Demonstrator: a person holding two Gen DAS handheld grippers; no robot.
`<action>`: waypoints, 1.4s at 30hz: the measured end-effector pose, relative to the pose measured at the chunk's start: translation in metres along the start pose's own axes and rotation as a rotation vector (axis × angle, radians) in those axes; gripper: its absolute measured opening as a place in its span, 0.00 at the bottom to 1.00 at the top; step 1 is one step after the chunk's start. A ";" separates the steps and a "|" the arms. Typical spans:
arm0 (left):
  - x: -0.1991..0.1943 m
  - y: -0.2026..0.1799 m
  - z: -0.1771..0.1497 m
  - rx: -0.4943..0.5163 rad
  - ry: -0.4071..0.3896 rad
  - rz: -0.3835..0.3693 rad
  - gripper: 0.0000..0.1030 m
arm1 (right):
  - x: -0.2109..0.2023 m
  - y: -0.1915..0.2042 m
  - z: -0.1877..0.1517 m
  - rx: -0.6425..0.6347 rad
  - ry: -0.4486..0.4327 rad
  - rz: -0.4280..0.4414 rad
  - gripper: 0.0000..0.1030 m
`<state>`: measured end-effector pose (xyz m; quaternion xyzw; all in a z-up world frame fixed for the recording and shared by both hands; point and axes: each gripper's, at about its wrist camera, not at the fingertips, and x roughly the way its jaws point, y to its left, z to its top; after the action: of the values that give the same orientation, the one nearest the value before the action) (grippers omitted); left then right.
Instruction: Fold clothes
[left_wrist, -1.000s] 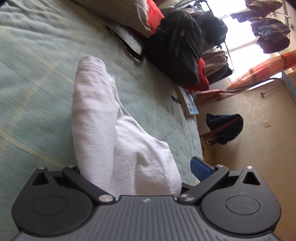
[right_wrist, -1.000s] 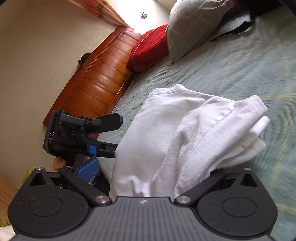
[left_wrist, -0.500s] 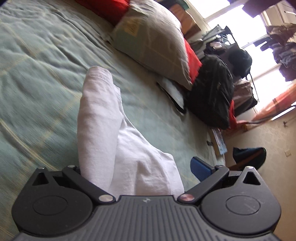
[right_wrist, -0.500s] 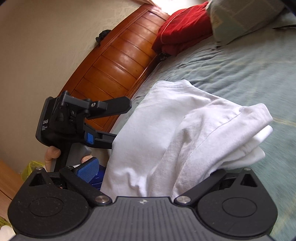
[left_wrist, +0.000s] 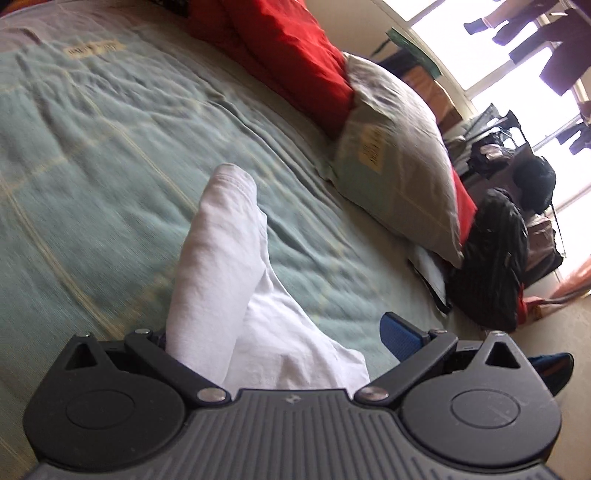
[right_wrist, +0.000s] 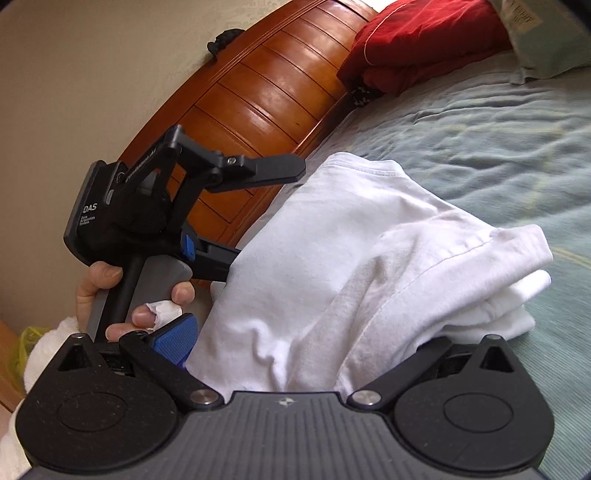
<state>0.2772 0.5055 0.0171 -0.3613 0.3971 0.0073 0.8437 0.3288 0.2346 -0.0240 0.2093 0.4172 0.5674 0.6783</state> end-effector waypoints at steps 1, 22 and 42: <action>0.000 0.007 0.005 -0.006 -0.008 0.010 0.98 | 0.010 -0.001 0.000 0.008 0.000 0.003 1.00; -0.015 0.039 -0.034 0.032 -0.142 0.047 0.99 | -0.017 -0.079 0.000 0.414 -0.137 0.038 1.00; -0.021 0.066 -0.088 -0.008 -0.085 -0.052 0.99 | 0.010 -0.083 0.018 0.435 0.008 -0.052 1.00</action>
<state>0.1841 0.5054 -0.0455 -0.3742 0.3514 0.0021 0.8582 0.3929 0.2249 -0.0793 0.3377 0.5375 0.4473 0.6301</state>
